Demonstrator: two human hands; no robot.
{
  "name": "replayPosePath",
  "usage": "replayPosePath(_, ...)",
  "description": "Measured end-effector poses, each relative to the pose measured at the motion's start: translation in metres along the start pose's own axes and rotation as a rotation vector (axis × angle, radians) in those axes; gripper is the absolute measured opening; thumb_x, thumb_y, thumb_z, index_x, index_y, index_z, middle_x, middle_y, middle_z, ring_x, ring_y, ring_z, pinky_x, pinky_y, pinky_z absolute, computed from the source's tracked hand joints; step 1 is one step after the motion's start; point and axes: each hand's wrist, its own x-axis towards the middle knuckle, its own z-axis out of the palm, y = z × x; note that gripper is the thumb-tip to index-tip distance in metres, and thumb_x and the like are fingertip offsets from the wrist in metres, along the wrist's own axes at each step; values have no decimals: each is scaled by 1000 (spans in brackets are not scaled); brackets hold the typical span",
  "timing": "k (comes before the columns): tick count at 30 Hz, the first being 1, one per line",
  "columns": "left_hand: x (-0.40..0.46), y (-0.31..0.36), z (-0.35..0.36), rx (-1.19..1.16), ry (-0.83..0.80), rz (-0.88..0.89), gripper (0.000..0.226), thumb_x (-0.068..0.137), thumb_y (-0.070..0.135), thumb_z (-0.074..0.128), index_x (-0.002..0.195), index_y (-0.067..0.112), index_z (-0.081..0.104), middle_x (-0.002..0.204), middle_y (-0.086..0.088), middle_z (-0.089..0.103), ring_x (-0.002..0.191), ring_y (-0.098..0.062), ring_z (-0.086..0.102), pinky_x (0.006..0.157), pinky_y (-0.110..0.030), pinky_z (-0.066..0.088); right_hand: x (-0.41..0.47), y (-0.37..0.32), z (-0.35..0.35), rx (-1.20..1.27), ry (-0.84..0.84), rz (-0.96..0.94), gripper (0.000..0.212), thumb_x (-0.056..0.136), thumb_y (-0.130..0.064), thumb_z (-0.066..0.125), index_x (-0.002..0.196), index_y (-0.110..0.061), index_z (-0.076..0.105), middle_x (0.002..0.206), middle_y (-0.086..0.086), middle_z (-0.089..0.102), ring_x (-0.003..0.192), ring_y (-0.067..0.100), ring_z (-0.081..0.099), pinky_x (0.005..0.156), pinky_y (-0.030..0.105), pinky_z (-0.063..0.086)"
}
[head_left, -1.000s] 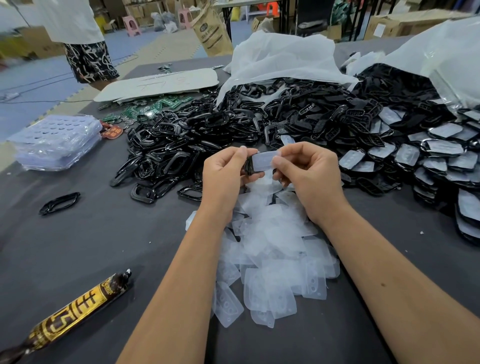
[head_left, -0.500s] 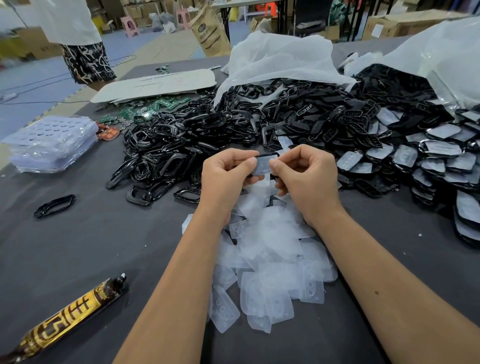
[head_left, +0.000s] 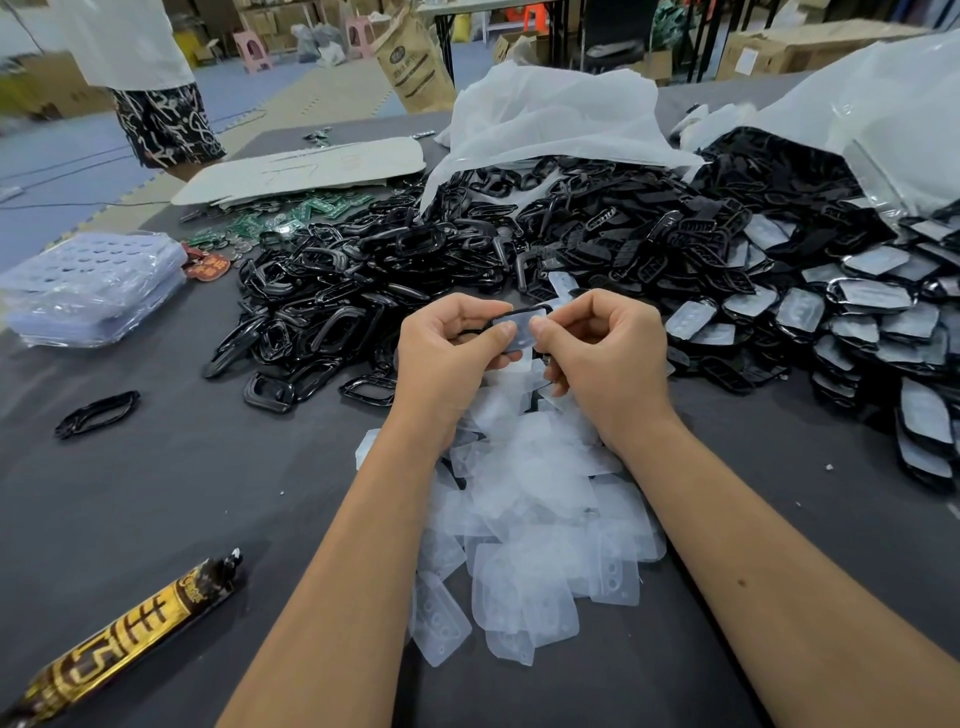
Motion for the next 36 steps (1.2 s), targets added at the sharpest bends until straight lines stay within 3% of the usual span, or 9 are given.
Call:
replayPosePath(7,-1,1,2,9,14,1,10,88,-1,78,92,9,75,86,-9,78,75,-19,74,63,-21,57,0,-1,0,-55,10,-36,18,87,-16,80,73,-17,70,64,1,72,46,16,64,43,24,48)
replayPosePath(12,-1,2,2,6,22,-2,12,88,-3,77,90,9,73,81,-6,77,71,-22,73,63,-22,57,1,0,0,-81,23,-29,19,88,-19,80,73,-18,69,62,1,72,45,18,65,45,28,49)
replayPosePath(18,-1,2,3,-1,16,-1,13,90,-3,75,90,10,74,82,-8,77,76,-26,74,62,-20,57,3,1,0,-59,1,-13,20,88,-17,81,73,-15,69,61,2,71,43,16,62,44,23,45)
replayPosePath(26,-1,1,1,8,-4,2,13,91,-4,73,92,9,74,81,-5,78,73,-19,75,62,-18,55,4,6,0,-68,2,2,21,83,-20,84,71,-19,67,61,0,70,48,14,63,49,26,47)
replayPosePath(31,-1,2,0,9,-9,-1,12,92,-5,71,94,7,73,80,-4,77,70,-16,74,61,-17,54,7,6,-2,36,-43,81,19,83,-18,86,88,-17,67,74,4,72,54,15,64,49,27,47)
replayPosePath(36,0,1,-1,38,-31,4,9,93,-2,72,98,5,73,90,-12,78,76,-22,73,65,-22,56,8,3,-5,119,-125,116,16,87,-11,83,95,-6,70,67,-2,69,55,12,63,46,24,48)
